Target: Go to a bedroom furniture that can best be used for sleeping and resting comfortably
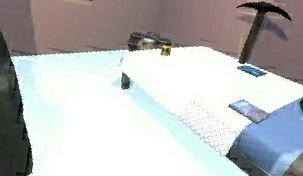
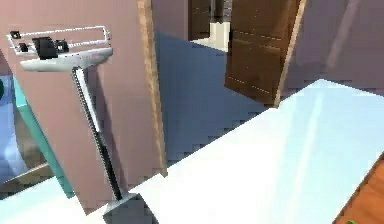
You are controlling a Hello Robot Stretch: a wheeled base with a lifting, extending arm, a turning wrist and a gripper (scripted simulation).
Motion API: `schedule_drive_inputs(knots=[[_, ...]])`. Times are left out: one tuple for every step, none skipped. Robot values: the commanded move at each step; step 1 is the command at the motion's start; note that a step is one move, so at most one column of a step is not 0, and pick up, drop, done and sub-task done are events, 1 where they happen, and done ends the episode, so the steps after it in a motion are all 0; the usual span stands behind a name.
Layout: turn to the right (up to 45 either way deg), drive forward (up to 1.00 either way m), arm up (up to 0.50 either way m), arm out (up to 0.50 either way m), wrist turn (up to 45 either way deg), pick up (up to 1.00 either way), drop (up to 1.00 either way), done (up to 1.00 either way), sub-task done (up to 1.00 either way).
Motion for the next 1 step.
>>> schedule_drive_inputs(knots=[[0.0,0.7,0.0,0.0,0.0,0.0,0.0,0.0,0.0]])
